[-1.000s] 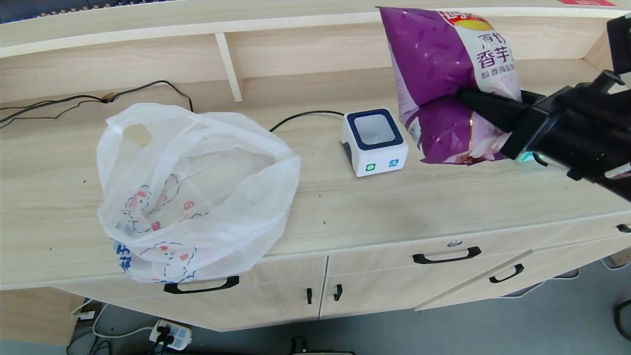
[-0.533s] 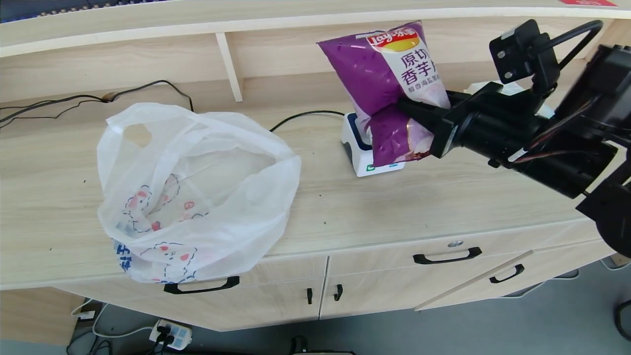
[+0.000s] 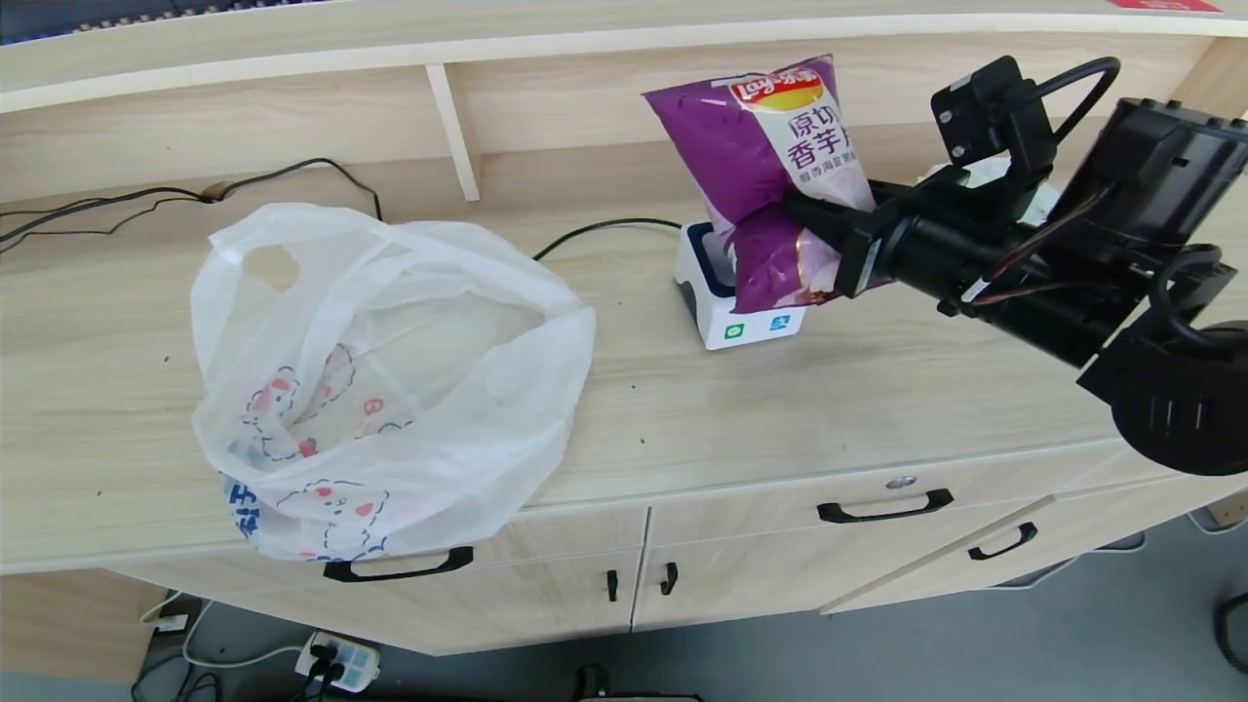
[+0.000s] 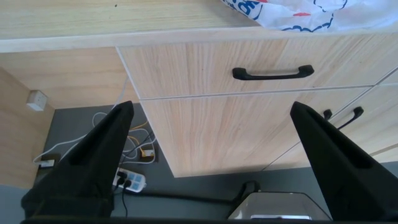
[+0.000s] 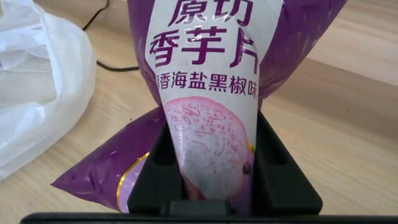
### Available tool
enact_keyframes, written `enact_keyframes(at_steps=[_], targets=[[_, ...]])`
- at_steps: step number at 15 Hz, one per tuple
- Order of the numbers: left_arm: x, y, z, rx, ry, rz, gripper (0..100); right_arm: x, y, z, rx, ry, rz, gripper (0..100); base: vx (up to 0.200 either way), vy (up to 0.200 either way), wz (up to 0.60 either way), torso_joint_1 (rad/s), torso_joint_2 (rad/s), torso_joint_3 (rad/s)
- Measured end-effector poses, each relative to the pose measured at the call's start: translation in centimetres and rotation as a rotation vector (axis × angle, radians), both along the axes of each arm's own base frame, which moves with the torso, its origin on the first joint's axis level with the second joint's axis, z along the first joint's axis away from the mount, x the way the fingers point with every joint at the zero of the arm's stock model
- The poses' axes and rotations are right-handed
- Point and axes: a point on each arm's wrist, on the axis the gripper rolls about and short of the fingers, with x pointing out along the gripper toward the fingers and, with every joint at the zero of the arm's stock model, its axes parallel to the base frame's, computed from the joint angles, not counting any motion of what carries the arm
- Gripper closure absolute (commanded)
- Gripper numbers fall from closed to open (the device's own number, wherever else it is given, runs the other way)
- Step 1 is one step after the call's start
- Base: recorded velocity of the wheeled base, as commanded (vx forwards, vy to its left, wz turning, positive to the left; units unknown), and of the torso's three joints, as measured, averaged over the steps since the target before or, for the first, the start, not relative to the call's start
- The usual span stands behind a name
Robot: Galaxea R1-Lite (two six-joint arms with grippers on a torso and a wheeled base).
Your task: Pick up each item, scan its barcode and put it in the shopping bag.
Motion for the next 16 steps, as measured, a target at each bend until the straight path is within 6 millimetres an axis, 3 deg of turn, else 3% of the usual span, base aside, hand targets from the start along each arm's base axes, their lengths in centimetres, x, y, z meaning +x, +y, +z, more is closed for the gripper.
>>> enact_keyframes(at_steps=[6,12,16], targets=[[0.0,0.0,0.0,-0.002,-0.001,0.0,0,0.5,-0.6,0.2,0.004,-0.007,-0.02,100,0.0,0.0,0.0,0.0,0.0,0.0],[0.0,0.0,0.0,-0.006,0.002,0.0,0,-1.0,-1.0,1.4,0.016,-0.031,-0.013,100,-0.2,0.0,0.0,0.004,0.0,0.002],[0.0,0.0,0.0,-0.004,0.002,0.0,0,-1.9,-1.3,1.0,0.02,-0.01,-0.013,100,0.0,0.0,0.6,-0.01,0.0,0.004]])
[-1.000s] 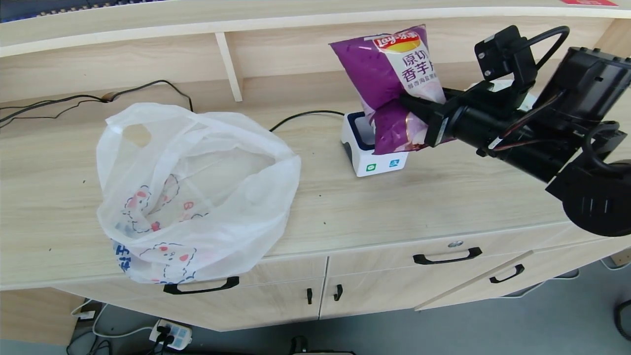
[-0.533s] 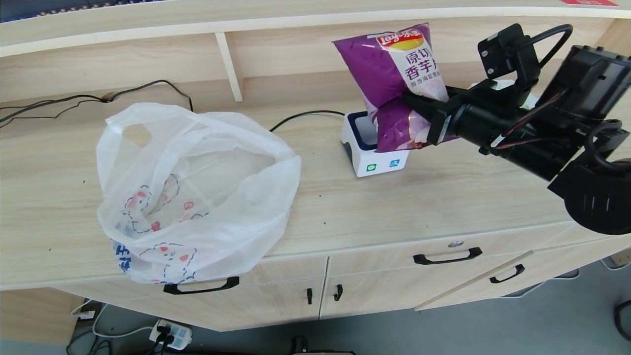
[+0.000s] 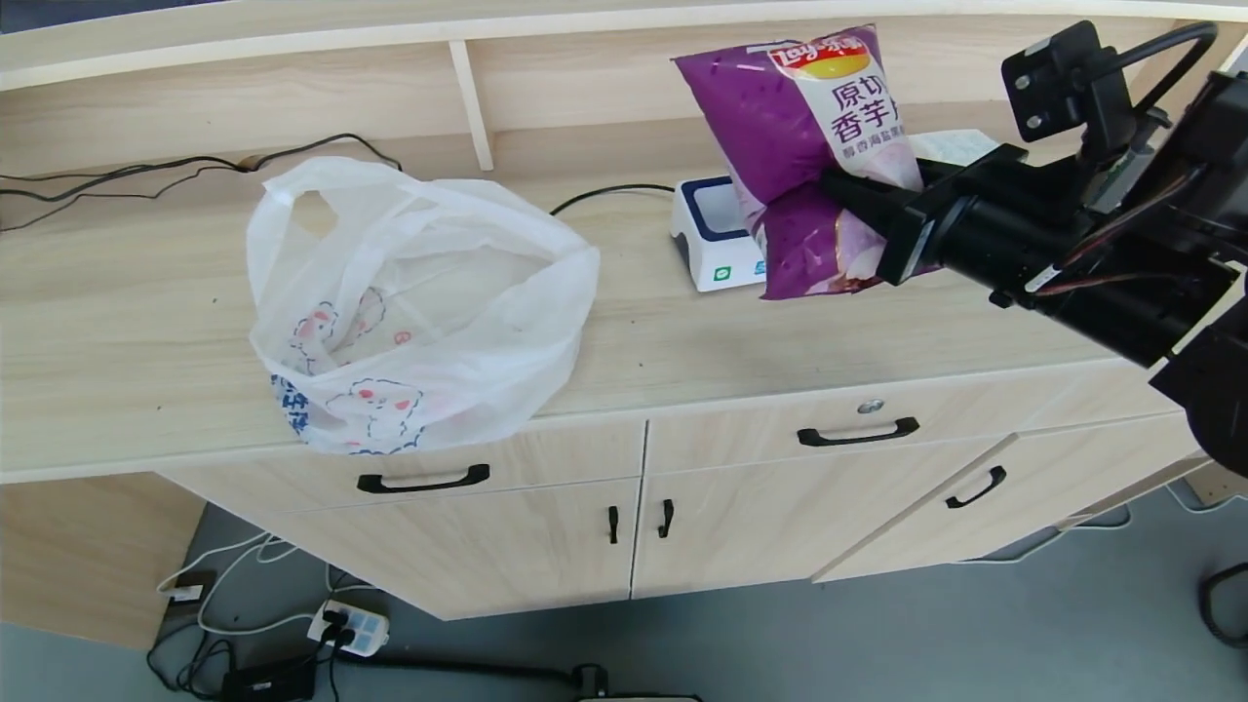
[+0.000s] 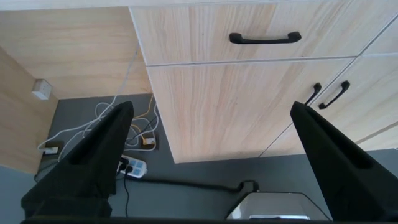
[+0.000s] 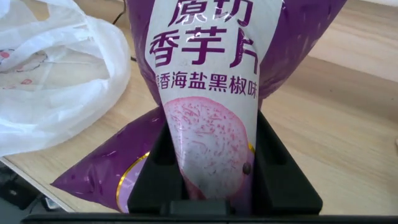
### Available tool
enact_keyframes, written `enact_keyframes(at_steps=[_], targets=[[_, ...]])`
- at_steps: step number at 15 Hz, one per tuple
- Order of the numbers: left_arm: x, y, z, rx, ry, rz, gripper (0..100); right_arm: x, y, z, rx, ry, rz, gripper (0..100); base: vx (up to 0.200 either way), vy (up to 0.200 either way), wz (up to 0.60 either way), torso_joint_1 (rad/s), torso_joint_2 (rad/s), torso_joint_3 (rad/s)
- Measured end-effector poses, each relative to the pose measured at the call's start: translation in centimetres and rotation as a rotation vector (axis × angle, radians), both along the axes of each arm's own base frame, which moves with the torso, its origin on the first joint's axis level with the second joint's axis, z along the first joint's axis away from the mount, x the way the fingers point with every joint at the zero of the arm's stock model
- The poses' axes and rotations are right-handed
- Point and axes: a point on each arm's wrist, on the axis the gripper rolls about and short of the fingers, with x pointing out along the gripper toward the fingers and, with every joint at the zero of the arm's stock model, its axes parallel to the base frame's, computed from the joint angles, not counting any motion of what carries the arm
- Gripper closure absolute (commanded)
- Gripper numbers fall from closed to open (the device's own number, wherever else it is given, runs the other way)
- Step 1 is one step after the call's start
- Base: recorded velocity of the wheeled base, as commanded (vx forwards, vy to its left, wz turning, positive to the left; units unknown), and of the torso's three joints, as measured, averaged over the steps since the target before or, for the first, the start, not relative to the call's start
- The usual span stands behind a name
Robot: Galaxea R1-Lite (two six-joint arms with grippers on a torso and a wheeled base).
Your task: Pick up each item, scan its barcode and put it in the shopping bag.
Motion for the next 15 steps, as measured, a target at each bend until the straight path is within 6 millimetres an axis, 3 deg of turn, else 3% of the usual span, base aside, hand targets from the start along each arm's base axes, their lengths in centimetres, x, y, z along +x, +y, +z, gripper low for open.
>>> enact_keyframes(at_steps=[11,15], targets=[[0.0,0.0,0.0,0.007,-0.003,0.001,0,0.0,0.0,0.5,0.027,0.0,0.006,100,0.0,0.0,0.6,0.007,0.0,0.002],[0.0,0.0,0.0,0.007,-0.004,0.0,0,-0.1,0.4,-1.1,0.06,0.08,0.025,100,0.0,0.0,0.0,0.0,0.0,0.0]])
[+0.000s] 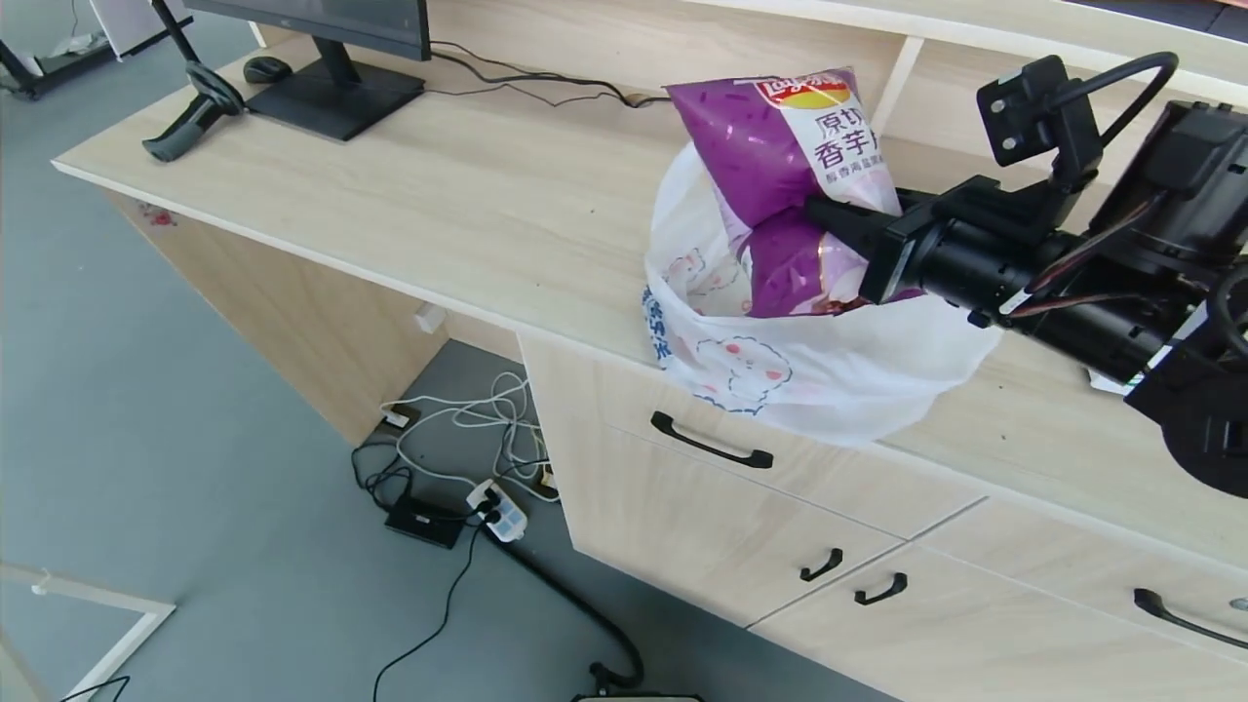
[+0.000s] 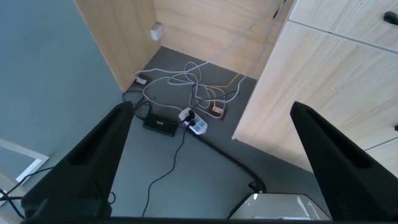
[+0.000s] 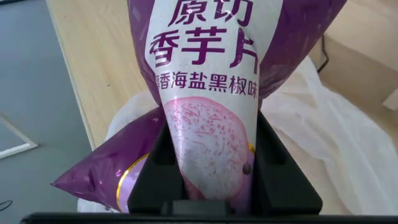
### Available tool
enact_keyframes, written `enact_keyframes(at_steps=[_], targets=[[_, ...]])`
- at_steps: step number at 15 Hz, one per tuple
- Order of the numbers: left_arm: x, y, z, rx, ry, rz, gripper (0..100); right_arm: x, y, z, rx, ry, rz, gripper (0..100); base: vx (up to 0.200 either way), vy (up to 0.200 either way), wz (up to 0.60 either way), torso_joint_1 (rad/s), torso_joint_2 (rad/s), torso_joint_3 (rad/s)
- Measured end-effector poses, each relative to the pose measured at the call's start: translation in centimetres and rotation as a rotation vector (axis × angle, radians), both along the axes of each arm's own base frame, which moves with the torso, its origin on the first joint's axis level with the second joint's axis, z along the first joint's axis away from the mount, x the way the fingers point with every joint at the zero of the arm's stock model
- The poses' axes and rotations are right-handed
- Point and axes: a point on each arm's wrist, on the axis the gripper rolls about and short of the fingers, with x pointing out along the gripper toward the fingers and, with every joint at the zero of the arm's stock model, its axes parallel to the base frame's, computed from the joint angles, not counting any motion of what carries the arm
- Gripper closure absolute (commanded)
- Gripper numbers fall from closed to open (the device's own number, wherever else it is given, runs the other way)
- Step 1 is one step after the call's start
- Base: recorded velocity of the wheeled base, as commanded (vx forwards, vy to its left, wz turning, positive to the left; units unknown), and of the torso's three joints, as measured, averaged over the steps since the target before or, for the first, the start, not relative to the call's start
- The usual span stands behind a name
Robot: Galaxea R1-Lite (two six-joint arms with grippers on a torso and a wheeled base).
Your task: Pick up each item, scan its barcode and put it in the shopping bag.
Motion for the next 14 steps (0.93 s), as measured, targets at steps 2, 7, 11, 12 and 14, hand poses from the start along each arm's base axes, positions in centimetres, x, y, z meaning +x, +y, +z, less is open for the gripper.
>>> enact_keyframes(at_steps=[2,7,11,12,14], targets=[[0.0,0.0,0.0,0.001,0.0,0.001,0,-0.9,-0.1,-0.8,0.033,0.093,0.002,100,0.0,0.0,0.0,0.0,0.0,0.0],[0.0,0.0,0.0,0.001,0.0,0.001,0,-2.0,-0.7,-2.3,-0.067,0.295,-0.011,100,0.0,0.0,0.0,0.0,0.0,0.0],[0.0,0.0,0.0,0.003,0.0,0.0,0,-0.4,-0.1,0.0,-0.111,0.265,-0.018,100,0.0,0.0,0.0,0.0,0.0,0.0],[0.0,0.0,0.0,0.006,0.0,0.0,0,0.4,0.3,0.8,-0.103,0.238,-0.017,100,0.0,0.0,0.0,0.0,0.0,0.0],[0.0,0.0,0.0,0.012,0.0,0.001,0,1.9,0.8,1.2,-0.096,0.22,-0.021,100,0.0,0.0,0.0,0.0,0.0,0.0]])
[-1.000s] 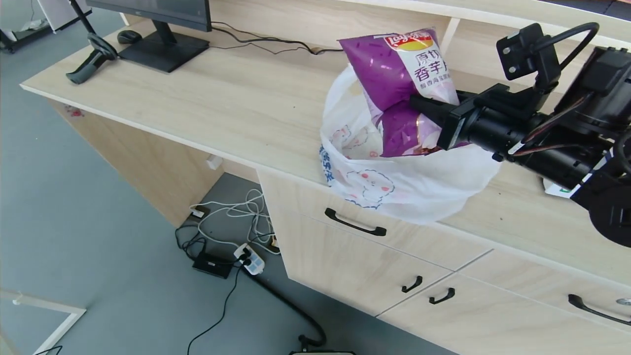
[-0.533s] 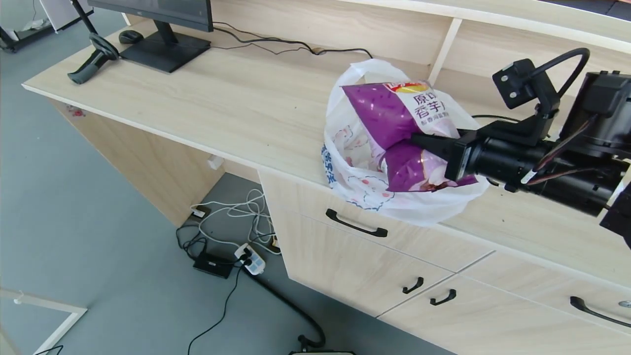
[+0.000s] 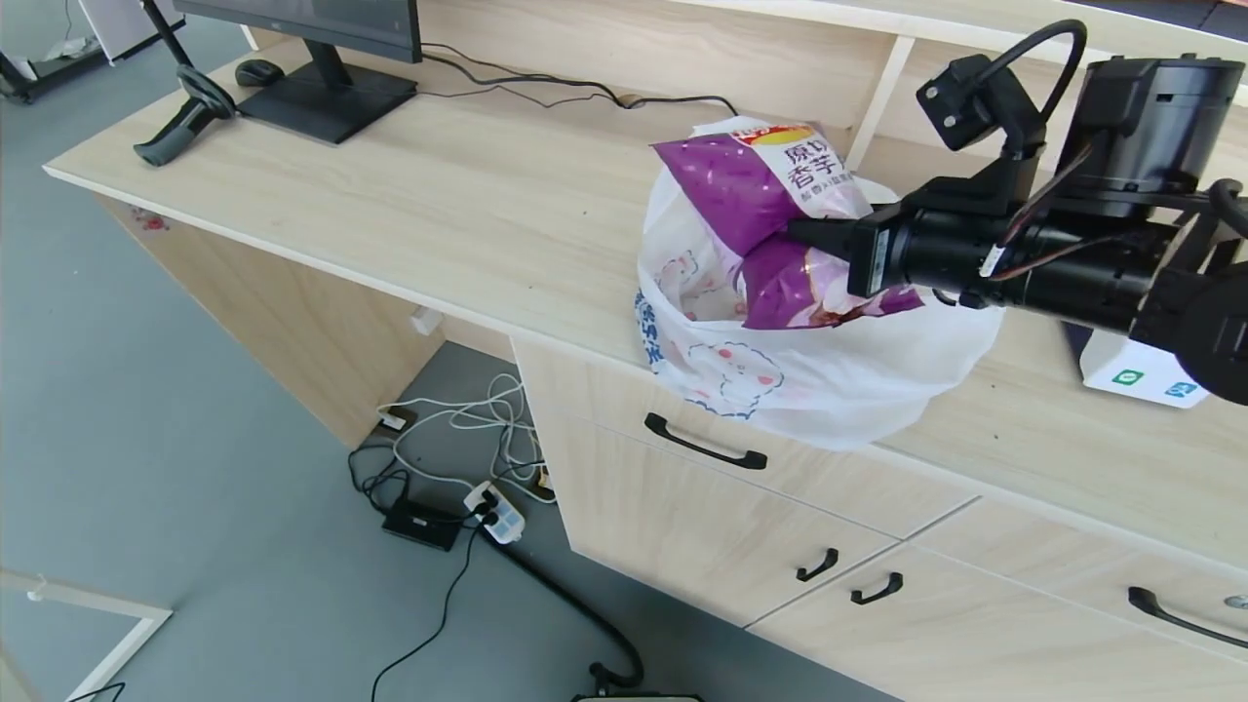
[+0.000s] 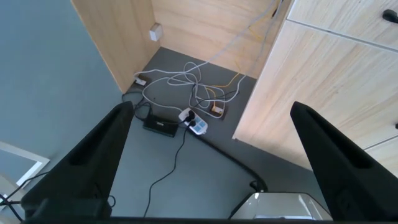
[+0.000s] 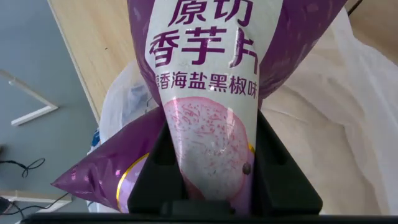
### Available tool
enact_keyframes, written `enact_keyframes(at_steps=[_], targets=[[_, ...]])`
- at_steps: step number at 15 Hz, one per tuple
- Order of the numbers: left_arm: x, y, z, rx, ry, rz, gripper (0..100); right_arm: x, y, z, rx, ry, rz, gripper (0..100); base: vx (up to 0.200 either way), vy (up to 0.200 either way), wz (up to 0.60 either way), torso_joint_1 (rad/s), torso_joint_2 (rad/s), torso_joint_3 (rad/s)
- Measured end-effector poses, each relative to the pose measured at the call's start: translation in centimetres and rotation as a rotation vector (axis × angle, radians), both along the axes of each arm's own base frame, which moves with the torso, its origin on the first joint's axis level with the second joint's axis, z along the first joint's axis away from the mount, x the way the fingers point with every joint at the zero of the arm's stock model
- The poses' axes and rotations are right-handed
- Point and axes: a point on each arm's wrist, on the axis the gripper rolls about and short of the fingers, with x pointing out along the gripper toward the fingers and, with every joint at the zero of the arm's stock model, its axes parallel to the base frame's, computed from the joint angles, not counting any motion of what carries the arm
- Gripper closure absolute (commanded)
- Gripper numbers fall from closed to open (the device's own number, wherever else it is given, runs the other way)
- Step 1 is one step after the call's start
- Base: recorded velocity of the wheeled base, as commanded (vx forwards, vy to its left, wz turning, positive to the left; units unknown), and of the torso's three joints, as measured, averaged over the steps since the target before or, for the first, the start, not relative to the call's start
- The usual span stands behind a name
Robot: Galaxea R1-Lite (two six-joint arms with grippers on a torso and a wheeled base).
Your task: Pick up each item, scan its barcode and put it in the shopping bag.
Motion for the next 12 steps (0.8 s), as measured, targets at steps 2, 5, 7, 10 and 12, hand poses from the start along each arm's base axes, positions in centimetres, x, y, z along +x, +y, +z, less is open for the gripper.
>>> enact_keyframes(at_steps=[2,5,7,10,12], targets=[[0.0,0.0,0.0,0.006,0.0,0.0,0,1.0,0.4,-0.8,-0.008,0.018,-0.004,100,0.0,0.0,0.0,0.0,0.0,0.0],[0.0,0.0,0.0,0.01,-0.002,-0.001,0,2.1,0.2,-1.6,0.016,0.003,-0.022,100,0.0,0.0,0.0,0.0,0.0,0.0],[0.0,0.0,0.0,0.01,-0.002,0.0,0,3.0,-0.2,-1.3,0.073,-0.086,-0.044,100,0.0,0.0,0.0,0.0,0.0,0.0],[0.0,0.0,0.0,0.01,-0.002,0.0,0,3.8,-1.0,-2.7,0.074,-0.076,-0.085,0,0.0,0.0,0.0,0.0,0.0,0.0],[0.0,0.0,0.0,0.01,-0.002,-0.001,0,3.4,-1.3,-3.5,0.074,-0.056,-0.092,0,0.0,0.0,0.0,0.0,0.0,0.0]])
